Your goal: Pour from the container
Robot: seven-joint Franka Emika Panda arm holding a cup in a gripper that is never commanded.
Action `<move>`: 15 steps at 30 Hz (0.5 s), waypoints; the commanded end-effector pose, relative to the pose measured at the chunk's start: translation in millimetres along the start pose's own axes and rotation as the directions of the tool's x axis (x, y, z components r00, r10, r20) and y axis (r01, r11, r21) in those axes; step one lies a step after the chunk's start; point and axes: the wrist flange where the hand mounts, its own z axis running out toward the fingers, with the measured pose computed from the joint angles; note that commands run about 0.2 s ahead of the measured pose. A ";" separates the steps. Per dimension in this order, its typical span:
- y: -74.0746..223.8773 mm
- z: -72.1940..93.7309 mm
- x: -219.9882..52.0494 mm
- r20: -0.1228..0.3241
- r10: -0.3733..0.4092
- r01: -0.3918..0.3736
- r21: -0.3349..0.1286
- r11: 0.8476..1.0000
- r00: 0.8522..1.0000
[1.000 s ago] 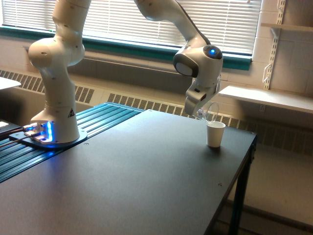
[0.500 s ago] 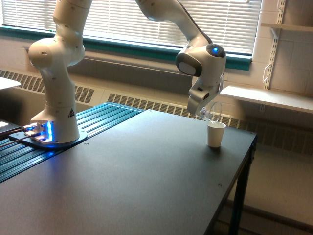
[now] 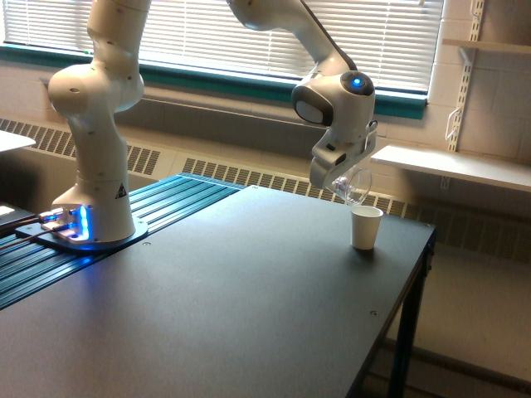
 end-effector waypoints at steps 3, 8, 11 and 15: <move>0.5 -7.3 0.4 0.025 0.038 -0.038 0.029 0.999 0.999; -0.9 -10.3 0.6 0.039 0.055 -0.057 0.059 0.997 0.998; -1.9 -12.1 1.6 0.040 0.060 -0.063 0.063 0.996 0.997; -1.4 -13.4 3.9 0.044 0.075 -0.078 0.069 0.995 0.996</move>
